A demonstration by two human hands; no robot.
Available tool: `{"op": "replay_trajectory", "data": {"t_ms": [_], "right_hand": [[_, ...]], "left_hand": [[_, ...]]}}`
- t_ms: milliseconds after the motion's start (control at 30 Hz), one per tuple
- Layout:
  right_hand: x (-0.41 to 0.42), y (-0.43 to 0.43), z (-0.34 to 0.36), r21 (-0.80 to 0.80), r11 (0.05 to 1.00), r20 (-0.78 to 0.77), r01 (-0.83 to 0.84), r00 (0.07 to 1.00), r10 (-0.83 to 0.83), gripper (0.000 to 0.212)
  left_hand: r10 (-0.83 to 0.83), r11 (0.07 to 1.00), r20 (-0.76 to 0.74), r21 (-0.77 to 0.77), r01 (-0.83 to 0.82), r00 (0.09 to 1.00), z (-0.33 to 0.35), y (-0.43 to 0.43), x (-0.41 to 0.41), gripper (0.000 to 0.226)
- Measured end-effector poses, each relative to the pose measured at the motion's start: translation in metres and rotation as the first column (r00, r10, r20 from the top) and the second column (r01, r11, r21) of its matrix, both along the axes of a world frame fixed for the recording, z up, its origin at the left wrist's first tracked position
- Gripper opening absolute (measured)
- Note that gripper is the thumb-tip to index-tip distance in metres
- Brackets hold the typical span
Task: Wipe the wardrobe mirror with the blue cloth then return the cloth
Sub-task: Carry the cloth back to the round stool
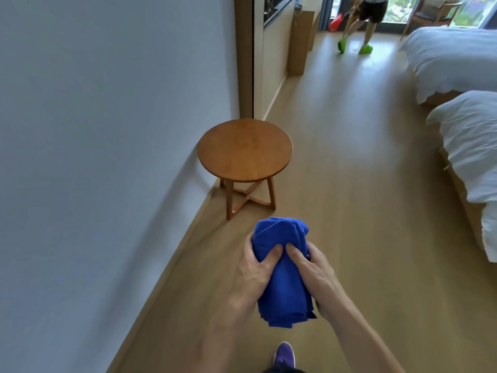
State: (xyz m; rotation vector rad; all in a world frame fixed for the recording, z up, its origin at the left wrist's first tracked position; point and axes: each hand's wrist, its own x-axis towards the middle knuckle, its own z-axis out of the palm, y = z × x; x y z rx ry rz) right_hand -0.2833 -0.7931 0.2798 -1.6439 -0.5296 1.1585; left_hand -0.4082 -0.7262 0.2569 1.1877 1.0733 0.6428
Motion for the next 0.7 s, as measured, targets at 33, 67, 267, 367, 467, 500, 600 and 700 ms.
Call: {"op": "replay_trajectory", "data": {"t_ms": [33, 67, 267, 367, 467, 500, 600, 700], "right_hand": [[0.015, 0.006, 0.003, 0.003, 1.0, -0.001, -0.014, 1.0, 0.014, 0.022], [0.03, 0.012, 0.005, 0.01, 1.0, -0.001, -0.027, 1.0, 0.027, 0.022], [0.097, 0.038, 0.013, 0.026, 0.998, 0.014, -0.058, 0.998, 0.057, 0.024], [0.12, 0.049, 0.012, 0.016, 0.999, 0.01, -0.046, 0.999, 0.046, 0.024], [0.139, 0.063, 0.011, 0.002, 0.999, 0.012, -0.04, 0.999, 0.04, 0.024], [0.145, 0.069, 0.01, -0.002, 0.999, 0.012, -0.038, 0.999, 0.038, 0.024], [0.163, 0.088, 0.005, -0.007, 0.999, 0.01, -0.035, 0.999, 0.035, 0.023], [0.183, 0.111, 0.0, -0.024, 0.999, 0.032, -0.029, 0.999, 0.029, 0.023]], "left_hand": [[0.01, 1.0, -0.001, 0.004, -0.01, 1.0, 0.004, 0.004, 0.014, 0.065], [0.021, 1.0, 0.003, 0.012, -0.021, 1.0, 0.007, 0.008, 0.028, 0.064], [0.064, 0.998, 0.027, 0.021, -0.064, 0.998, 0.014, 0.032, 0.094, 0.061], [0.068, 0.998, 0.034, 0.008, -0.068, 0.997, 0.014, 0.044, 0.117, 0.058], [0.066, 0.998, 0.024, -0.002, -0.066, 0.998, 0.013, 0.057, 0.136, 0.054], [0.063, 0.998, 0.019, -0.001, -0.063, 0.998, 0.012, 0.063, 0.142, 0.052], [0.06, 0.998, 0.009, -0.011, -0.059, 0.998, 0.007, 0.084, 0.16, 0.049], [0.046, 0.999, 0.014, -0.023, -0.046, 0.999, 0.001, 0.11, 0.182, 0.05]]}}
